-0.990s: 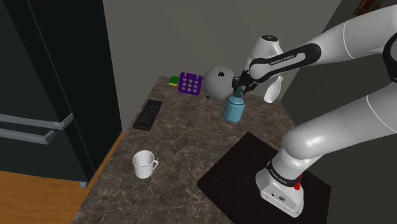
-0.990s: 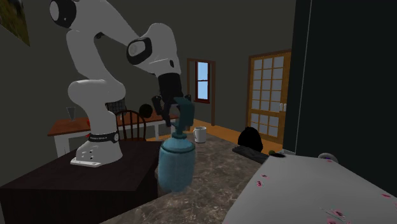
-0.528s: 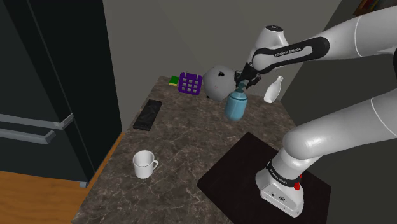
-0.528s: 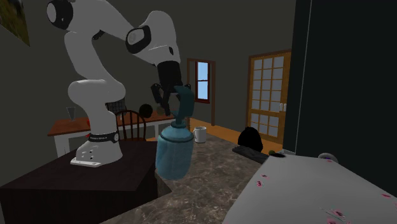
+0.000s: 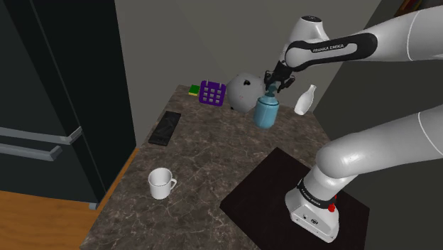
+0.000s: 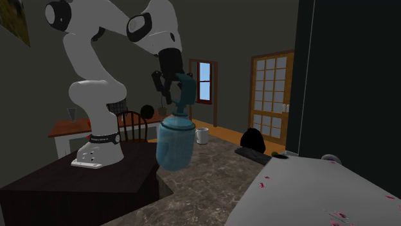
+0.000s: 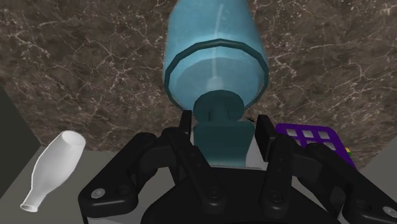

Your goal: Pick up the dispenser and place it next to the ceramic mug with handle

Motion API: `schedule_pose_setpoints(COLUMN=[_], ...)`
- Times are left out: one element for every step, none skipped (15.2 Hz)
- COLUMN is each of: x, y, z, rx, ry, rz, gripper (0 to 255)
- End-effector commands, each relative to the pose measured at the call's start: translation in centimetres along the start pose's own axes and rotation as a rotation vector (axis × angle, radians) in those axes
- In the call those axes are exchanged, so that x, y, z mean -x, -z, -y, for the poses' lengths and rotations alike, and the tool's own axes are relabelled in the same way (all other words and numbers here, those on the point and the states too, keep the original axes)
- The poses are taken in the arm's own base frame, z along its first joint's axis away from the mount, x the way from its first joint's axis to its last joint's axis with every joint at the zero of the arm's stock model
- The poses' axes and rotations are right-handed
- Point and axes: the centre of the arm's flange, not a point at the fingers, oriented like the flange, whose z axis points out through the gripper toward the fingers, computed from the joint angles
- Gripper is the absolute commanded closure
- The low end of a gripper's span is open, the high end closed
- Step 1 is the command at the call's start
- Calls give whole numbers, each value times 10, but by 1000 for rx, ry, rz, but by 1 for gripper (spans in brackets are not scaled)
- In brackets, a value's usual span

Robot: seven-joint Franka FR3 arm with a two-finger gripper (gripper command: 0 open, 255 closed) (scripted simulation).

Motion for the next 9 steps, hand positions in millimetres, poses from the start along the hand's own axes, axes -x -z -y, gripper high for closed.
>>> schedule_pose_setpoints(x=[-4,-5,-7,-9,-10,-12,-13,-15,-16], y=[12,17,22,27,32,37,42,47,52], z=[1,1,1,1,1,1,1,1,1], rx=[0,0,0,0,0,0,0,0,0], ry=[0,0,0,0,0,0,0,0,0], rz=[-1,-1,-1,-1,-1,-1,-1,-1,-1], gripper=[255,255,255,255,255,255,255,255,255])
